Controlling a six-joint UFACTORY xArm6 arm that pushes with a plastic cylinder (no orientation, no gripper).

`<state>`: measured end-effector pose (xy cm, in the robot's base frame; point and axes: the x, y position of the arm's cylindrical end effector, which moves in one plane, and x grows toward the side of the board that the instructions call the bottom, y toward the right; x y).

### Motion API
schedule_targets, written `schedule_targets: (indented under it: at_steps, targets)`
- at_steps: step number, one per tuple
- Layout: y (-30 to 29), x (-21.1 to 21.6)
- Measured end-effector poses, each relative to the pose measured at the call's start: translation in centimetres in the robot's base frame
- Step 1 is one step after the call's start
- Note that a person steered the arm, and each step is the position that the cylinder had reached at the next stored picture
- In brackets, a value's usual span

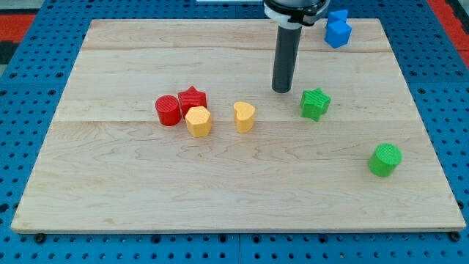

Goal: Push the green star to the top of the green circle

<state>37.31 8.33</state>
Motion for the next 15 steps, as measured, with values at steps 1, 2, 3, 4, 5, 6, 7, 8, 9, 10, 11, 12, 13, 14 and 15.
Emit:
schedule_targets:
  at_steps: [1, 2, 3, 4, 5, 6, 7, 8, 9, 10, 11, 12, 13, 14, 15]
  targets:
    - [4.4, 1.5]
    - [7.9, 5.2]
    - [8.7, 3.8]
    - [6.2, -1.8]
    - [-1.0, -2.6]
    - [-4.4, -0.1]
    - [-4.4, 3.5]
    - [-1.8, 6.3]
    - [2.4, 6.5]
    - [5.5, 6.5]
    - [7.7, 6.8]
    - [7.9, 7.3]
    - [8.0, 8.4]
    - [9.6, 11.6]
    - [10.3, 11.5]
